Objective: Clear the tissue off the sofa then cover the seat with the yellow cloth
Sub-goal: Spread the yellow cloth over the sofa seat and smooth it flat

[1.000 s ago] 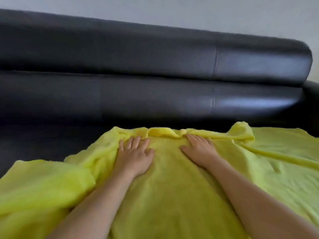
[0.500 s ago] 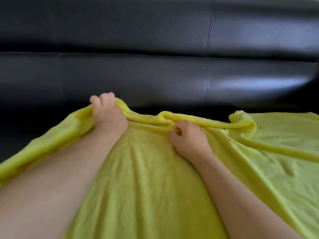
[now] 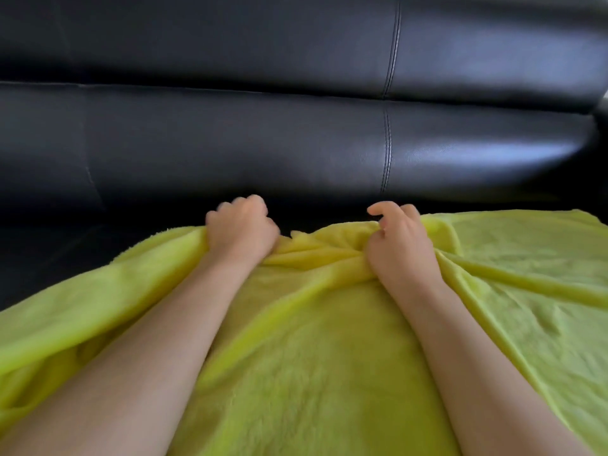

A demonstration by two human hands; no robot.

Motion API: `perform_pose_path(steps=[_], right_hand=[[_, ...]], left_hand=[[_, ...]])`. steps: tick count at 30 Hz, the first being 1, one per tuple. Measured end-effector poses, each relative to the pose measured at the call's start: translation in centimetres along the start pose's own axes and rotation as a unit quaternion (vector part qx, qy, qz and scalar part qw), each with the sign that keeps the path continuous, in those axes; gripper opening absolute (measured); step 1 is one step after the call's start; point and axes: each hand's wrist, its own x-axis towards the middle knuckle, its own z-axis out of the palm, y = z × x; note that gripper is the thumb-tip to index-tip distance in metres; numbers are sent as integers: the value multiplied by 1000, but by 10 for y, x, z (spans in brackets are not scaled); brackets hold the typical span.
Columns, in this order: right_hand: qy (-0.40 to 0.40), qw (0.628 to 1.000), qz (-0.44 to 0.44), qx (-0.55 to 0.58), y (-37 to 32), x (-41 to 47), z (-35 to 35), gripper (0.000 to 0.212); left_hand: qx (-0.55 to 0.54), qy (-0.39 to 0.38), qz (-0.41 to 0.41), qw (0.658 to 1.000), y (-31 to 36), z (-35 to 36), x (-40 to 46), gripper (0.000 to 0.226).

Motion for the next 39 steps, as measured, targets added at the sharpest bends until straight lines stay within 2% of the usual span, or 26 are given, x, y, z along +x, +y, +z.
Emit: perform_pose_path(steps=[2,4,5,7,8,9,10,12,13,14,16,17,20,21,23,25,27,29,31,33,35,39], right_hand=[[-69,992,29,-100,1,14,-7,49],[-160,964,56,-206,2,35,-11,36],[-190,953,63,-227,2,45,-12,22],[-206,948,72,-234,5,55,-4,4],[-197,952,77,-222,9,56,2,7],[-177,958,80,-209,12,58,8,9],[-145,968,70,-194,16,59,14,9],[-62,988,23,-140,22,62,15,15],[-10,994,-2,-110,25,65,12,23],[43,996,-19,-80,28,67,8,28],[110,993,-25,-39,33,69,6,33],[104,993,-15,-44,34,69,8,31],[-48,987,44,-149,37,65,16,9],[-86,978,56,-184,36,65,15,14],[-97,969,45,-223,32,65,9,23],[-54,974,-9,-222,26,65,0,21],[12,990,-32,-137,25,69,-9,26],[45,999,11,-5,30,73,-14,29],[-2,998,66,3,44,79,-11,24],[-96,985,88,-111,56,79,-4,28],[-149,971,76,-169,60,80,4,39],[-137,972,55,-184,59,86,10,30]], left_hand=[[38,93,-80,992,-28,-19,3,24],[49,157,-112,980,-46,-29,7,19],[47,190,-88,977,-44,-30,7,20],[25,245,34,969,-16,-31,1,27],[0,242,107,964,4,-30,-4,34],[-24,193,161,968,23,-24,-9,40],[-38,111,183,976,37,-17,-15,44],[-4,-48,172,984,49,1,-19,44],[12,-90,160,983,46,5,-18,42],[0,-94,148,984,42,7,-16,36],[-67,-41,133,988,32,4,-11,20],[-101,-3,130,986,29,1,-9,13],[-167,116,154,967,27,-9,-7,10],[-175,132,160,962,24,-10,-6,12],[-194,120,147,962,17,-11,-3,15],[-226,58,97,967,14,-11,0,12],[-222,-1,56,973,15,-11,2,34],[-198,-6,44,979,16,-5,5,41],[-194,13,33,980,16,-1,6,30],[-197,24,32,980,16,0,4,15],[-199,43,46,978,15,2,2,5],[-190,116,85,971,12,4,2,9]])
